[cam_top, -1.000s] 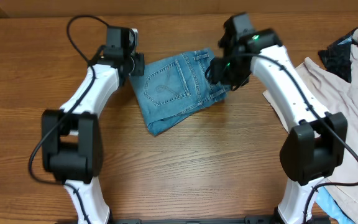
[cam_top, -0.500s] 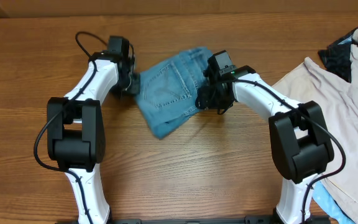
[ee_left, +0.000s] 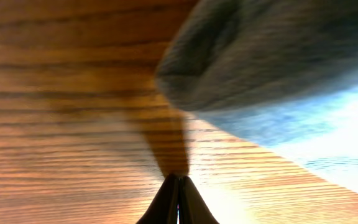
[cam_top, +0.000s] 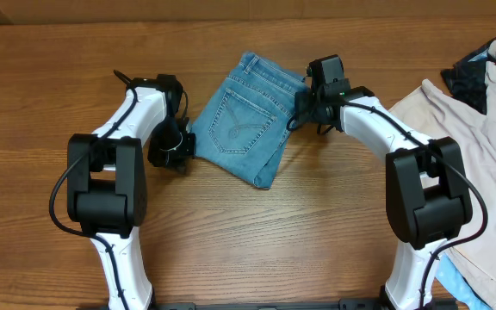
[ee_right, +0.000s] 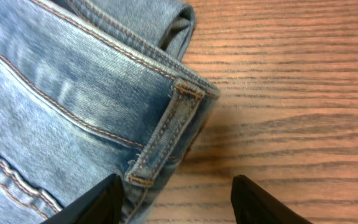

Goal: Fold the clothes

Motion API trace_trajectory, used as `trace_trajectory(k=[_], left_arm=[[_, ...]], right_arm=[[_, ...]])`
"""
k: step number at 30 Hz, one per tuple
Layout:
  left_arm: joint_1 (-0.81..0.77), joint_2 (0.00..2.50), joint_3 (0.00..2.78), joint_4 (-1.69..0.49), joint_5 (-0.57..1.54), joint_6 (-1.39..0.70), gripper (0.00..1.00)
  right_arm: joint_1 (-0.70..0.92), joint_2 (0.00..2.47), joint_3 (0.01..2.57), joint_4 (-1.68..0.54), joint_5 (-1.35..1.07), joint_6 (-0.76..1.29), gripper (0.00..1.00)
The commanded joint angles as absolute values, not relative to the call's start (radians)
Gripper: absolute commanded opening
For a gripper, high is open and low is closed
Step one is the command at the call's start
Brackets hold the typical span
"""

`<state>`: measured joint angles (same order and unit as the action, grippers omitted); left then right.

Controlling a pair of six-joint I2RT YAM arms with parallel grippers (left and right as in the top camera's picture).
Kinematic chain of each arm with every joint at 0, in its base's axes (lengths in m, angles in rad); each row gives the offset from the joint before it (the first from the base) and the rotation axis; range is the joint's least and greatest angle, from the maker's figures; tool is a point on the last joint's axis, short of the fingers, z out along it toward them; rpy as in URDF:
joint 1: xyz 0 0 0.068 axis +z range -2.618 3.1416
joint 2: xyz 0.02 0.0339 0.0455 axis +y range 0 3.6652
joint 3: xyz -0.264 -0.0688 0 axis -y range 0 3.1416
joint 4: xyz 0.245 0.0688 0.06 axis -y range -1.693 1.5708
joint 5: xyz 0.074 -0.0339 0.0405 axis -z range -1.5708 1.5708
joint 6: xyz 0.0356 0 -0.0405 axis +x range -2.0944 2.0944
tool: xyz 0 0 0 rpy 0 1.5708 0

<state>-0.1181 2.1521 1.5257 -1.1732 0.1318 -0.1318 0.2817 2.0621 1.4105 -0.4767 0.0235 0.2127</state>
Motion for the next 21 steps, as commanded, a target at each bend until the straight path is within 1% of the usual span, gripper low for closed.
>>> trace_trajectory(k=[1,4,5,6,7,8,9,10,11,12,15,21], left_arm=[[-0.126,2.022,1.514,-1.145,0.159,-0.136,0.04],[-0.126,1.911,1.514,-1.064,0.157,-0.123,0.04],[-0.125,1.875,1.514,-1.013,0.157,-0.116,0.08],[-0.125,1.853,1.514,-0.969,0.157,-0.110,0.18],[-0.125,1.834,1.514,-0.908,0.158,-0.103,0.30],[-0.125,1.821,1.514,-0.844,0.159,-0.100,0.36],[-0.125,1.818,1.514,-0.782,0.159,-0.096,0.37],[-0.125,1.822,1.514,-0.699,0.167,-0.089,0.45],[-0.125,1.831,1.514,-0.659,0.184,-0.079,0.50],[-0.125,1.845,1.514,-0.618,0.218,-0.073,0.51],[-0.125,1.910,1.514,-0.527,0.345,-0.059,0.62],[-0.125,2.091,1.515,-0.406,0.478,-0.060,0.69]], right_arm=[[0.278,2.069,1.409,-0.492,0.059,0.205,0.62],[0.278,2.069,1.409,-0.488,0.059,0.205,0.63],[0.278,2.069,1.409,-0.484,0.059,0.205,0.62],[0.278,2.069,1.409,-0.482,0.059,0.205,0.63],[0.278,2.069,1.409,-0.480,0.059,0.205,0.63],[0.278,2.069,1.409,-0.479,0.059,0.205,0.63],[0.278,2.069,1.409,-0.480,0.059,0.205,0.63],[0.279,2.069,1.409,-0.480,0.059,0.205,0.63],[0.280,2.069,1.409,-0.482,0.058,0.205,0.63],[0.281,2.069,1.409,-0.484,0.058,0.205,0.63],[0.285,2.069,1.409,-0.492,0.041,0.205,0.64],[0.286,2.069,1.409,-0.503,0.031,0.206,0.64]])
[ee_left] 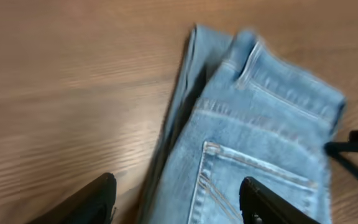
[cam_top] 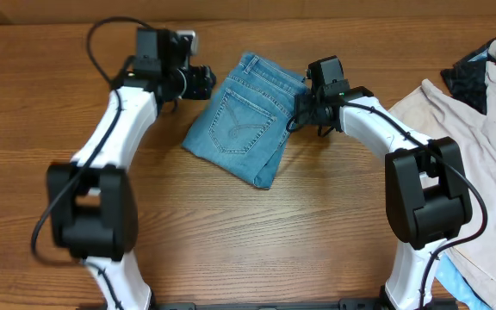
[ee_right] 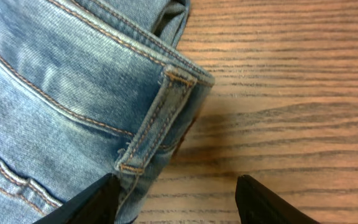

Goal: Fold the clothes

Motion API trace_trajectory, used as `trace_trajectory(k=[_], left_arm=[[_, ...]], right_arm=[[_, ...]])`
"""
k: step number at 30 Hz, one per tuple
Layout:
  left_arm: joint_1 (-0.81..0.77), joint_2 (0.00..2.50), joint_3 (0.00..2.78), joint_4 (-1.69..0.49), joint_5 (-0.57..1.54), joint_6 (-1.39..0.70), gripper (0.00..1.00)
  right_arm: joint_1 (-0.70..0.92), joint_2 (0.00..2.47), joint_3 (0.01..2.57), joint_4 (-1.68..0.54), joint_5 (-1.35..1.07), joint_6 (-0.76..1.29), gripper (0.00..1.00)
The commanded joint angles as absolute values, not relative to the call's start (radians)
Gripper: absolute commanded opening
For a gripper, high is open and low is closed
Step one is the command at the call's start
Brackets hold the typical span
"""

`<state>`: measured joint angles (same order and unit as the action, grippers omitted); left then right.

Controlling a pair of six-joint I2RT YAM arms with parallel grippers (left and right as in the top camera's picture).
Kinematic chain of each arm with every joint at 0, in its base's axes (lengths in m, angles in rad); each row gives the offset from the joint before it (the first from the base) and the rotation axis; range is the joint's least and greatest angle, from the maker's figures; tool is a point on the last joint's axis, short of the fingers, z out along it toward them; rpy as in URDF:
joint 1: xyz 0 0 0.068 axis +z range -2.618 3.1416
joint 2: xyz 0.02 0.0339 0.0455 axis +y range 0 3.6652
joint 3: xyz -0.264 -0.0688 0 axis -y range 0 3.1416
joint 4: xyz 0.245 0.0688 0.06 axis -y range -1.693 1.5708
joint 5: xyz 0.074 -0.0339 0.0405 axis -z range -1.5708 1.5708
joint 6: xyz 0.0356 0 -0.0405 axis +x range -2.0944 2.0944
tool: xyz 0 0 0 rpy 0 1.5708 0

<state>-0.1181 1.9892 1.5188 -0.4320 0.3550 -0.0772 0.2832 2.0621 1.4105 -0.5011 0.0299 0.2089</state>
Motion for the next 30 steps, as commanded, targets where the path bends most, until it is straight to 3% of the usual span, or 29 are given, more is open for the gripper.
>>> trace_trajectory(k=[1,5,8,11,13,20,27,28,29,30], left_arm=[[-0.125,2.115,1.516,-0.395,0.490,-0.060,0.69],[-0.125,2.210,1.516,-0.381,0.499,-0.060,0.68],[-0.125,2.241,1.516,-0.444,0.525,-0.059,0.57],[-0.125,2.248,1.516,-0.562,0.524,-0.058,0.22],[-0.123,2.248,1.516,-0.658,0.520,-0.044,0.04],[-0.101,2.247,1.515,-0.978,0.420,-0.035,0.04],[-0.090,2.206,1.516,-1.012,0.415,-0.039,0.04],[-0.090,2.194,1.516,-1.003,0.415,-0.035,0.11],[-0.090,2.184,1.516,-0.994,0.414,-0.027,0.29],[-0.090,2.176,1.516,-0.987,0.411,-0.025,0.59]], right_arm=[[0.286,2.069,1.409,-0.504,0.031,0.206,0.64],[0.286,2.069,1.409,-0.511,0.032,0.205,0.64],[0.286,2.069,1.409,-0.510,0.032,0.205,0.65],[0.286,2.069,1.409,-0.510,0.032,0.205,0.65],[0.286,2.069,1.409,-0.511,0.032,0.205,0.66],[0.286,2.069,1.409,-0.525,0.032,0.205,0.68],[0.286,2.069,1.409,-0.533,0.033,0.205,0.69],[0.286,2.069,1.409,-0.533,0.033,0.205,0.69],[0.286,2.069,1.409,-0.533,0.033,0.205,0.68],[0.286,2.069,1.409,-0.533,0.033,0.205,0.69]])
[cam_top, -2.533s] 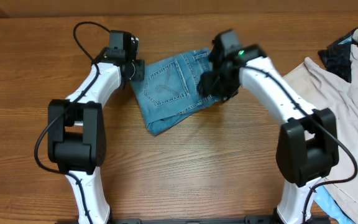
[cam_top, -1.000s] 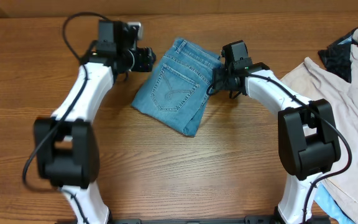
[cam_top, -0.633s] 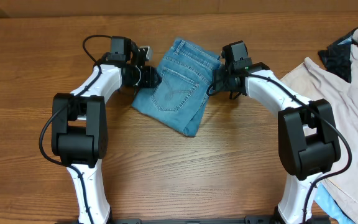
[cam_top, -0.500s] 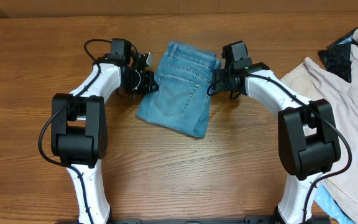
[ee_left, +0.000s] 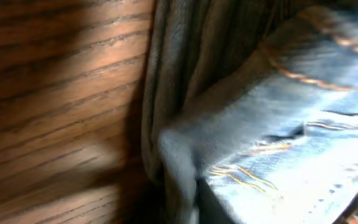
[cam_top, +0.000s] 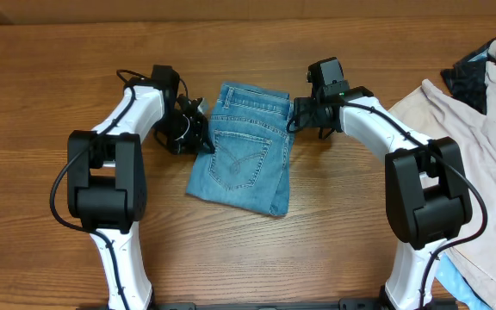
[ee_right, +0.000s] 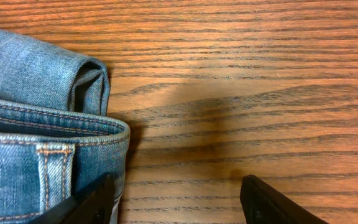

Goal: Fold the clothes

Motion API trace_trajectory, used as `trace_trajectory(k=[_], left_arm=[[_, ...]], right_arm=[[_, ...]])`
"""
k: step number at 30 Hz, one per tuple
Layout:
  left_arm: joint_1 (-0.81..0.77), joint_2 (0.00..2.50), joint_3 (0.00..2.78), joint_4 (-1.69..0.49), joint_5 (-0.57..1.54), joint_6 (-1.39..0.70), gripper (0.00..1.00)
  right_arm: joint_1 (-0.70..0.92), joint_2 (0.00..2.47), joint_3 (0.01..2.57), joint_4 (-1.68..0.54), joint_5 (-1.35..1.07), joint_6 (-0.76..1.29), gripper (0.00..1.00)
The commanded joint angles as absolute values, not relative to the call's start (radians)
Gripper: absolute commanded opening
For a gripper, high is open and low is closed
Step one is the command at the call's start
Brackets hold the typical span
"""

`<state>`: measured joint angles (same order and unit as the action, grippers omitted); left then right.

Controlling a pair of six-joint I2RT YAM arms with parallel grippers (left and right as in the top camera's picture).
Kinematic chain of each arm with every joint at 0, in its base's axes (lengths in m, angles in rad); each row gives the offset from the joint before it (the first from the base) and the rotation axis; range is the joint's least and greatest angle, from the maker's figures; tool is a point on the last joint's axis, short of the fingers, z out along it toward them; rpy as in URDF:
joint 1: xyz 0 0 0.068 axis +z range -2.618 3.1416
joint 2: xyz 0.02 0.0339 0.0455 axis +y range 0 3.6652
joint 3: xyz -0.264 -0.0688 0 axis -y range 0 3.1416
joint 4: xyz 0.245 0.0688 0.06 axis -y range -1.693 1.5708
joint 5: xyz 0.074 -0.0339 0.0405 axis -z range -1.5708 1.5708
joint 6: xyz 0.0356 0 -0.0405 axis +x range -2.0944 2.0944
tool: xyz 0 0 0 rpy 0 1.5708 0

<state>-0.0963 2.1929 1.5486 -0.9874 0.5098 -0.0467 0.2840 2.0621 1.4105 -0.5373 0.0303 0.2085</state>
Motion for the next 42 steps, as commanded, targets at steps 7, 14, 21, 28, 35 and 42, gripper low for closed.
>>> trace_trajectory(k=[7,14,21,28,35,42], left_arm=[[-0.090,2.114,1.572,-0.973,0.411,-0.002,1.00],[-0.092,2.043,1.620,-0.814,0.426,0.032,1.00],[-0.100,2.091,1.619,-0.646,0.491,0.033,1.00],[-0.128,2.199,1.619,-0.577,0.501,0.000,1.00],[-0.147,2.303,1.619,-0.497,0.631,-0.042,0.86],[-0.176,2.343,1.619,-0.527,0.648,-0.052,0.58]], right_arm=[[0.286,2.069,1.409,-0.537,0.033,0.205,0.69],[0.286,2.069,1.409,-0.536,0.033,0.205,0.69],[0.286,2.069,1.409,-0.537,0.032,0.205,0.69],[0.286,2.069,1.409,-0.538,0.032,0.205,0.69],[0.286,2.069,1.409,-0.538,0.032,0.206,0.69],[0.286,2.069,1.409,-0.544,0.032,0.205,0.70]])
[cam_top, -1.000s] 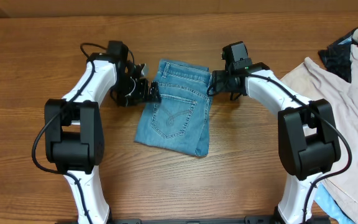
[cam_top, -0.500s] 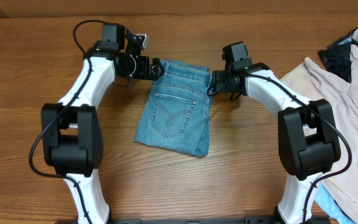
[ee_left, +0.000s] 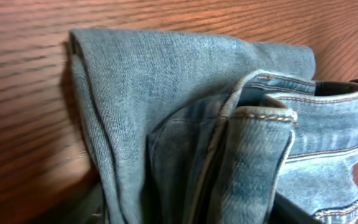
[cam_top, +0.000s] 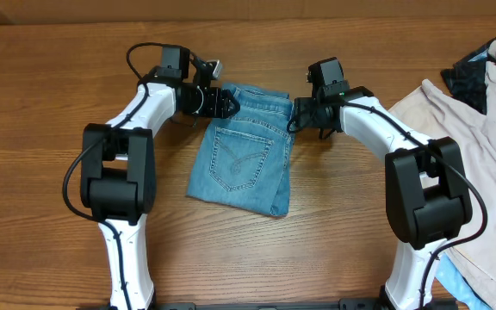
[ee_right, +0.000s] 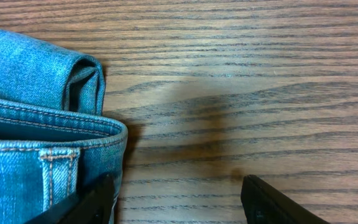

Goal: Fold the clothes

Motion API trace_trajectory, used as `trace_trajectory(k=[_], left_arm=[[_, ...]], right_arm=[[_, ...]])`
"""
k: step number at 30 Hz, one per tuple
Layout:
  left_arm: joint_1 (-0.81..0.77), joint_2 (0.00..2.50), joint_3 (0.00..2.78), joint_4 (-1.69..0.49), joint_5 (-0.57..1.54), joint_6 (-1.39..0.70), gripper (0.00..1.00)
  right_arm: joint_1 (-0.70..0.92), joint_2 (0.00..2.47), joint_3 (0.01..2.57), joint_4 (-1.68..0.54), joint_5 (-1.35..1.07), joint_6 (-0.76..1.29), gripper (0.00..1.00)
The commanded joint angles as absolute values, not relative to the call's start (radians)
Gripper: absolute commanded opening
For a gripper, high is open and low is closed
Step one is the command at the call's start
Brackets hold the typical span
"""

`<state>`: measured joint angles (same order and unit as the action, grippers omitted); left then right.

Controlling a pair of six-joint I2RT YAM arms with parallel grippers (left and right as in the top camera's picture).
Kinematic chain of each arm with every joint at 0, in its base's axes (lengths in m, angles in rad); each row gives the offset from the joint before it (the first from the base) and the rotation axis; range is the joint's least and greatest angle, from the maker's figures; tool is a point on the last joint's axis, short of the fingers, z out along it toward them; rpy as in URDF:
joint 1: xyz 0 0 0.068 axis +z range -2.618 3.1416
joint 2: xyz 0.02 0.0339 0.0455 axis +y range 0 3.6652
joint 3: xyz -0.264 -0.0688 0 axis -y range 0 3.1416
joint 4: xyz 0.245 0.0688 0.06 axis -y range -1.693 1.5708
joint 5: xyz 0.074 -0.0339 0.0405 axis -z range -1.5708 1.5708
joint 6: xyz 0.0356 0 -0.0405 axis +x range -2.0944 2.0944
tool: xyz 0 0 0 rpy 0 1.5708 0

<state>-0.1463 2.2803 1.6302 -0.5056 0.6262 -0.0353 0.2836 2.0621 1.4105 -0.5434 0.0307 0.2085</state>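
Observation:
A pair of light blue jeans (cam_top: 244,151) lies folded into a rectangle in the middle of the wooden table, back pocket up and waistband to the far side. My left gripper (cam_top: 227,102) is at its far left corner; the left wrist view shows the stacked denim layers (ee_left: 185,112) between its wide-apart fingers (ee_left: 92,208). My right gripper (cam_top: 298,114) stands open at the far right corner, its left finger (ee_right: 98,199) beside the waistband (ee_right: 48,134) and bare wood between the fingers.
A heap of other clothes fills the right side: a beige garment (cam_top: 476,138), a dark patterned one (cam_top: 468,73) and something pale blue (cam_top: 456,284) at the front right edge. Bare wood table (cam_top: 58,103) lies to the left and front.
My left gripper has gone from the jeans' left edge to their far left corner, and its fingers now stand apart around the folded layers. The jeans and the right arm have not moved.
At first the folded jeans lay askew, with my left gripper shut low at their left corner and the right one open at the waistband. The left gripper then stood open above their far left. Later the jeans lay square, and they stay so now.

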Motion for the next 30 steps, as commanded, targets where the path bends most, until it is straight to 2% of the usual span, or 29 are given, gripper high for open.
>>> trace_trajectory(k=[1,2,3,5,7,12,15,23,30], left_arm=[[-0.177,2.343,1.619,-0.525,0.647,-0.051,0.51],[-0.177,2.343,1.619,-0.522,0.647,-0.047,0.41],[-0.177,2.343,1.619,-0.518,0.647,-0.048,0.36],[-0.177,2.343,1.619,-0.515,0.647,-0.047,0.18],[-0.176,2.343,1.619,-0.516,0.647,-0.044,0.04],[-0.124,2.335,1.621,-0.567,0.628,-0.037,0.04],[-0.050,2.320,1.621,-0.644,0.547,-0.039,0.04],[0.295,2.258,1.630,-0.696,0.406,-0.025,0.04],[0.547,2.253,1.858,-0.812,0.310,0.001,0.04]], right_arm=[[0.286,2.069,1.409,-0.546,0.033,0.205,0.70],[0.286,2.069,1.409,-0.548,0.033,0.205,0.70],[0.286,2.069,1.409,-0.551,0.032,0.205,0.70],[0.286,2.069,1.409,-0.556,0.033,0.205,0.70],[0.286,2.069,1.409,-0.562,0.033,0.206,0.70],[0.281,2.041,1.409,-0.579,0.088,0.210,0.70],[0.268,1.992,1.409,-0.589,0.120,0.209,0.72],[0.199,1.886,1.409,-0.622,0.123,0.210,0.74],[0.180,1.885,1.409,-0.660,0.123,0.210,0.73]])
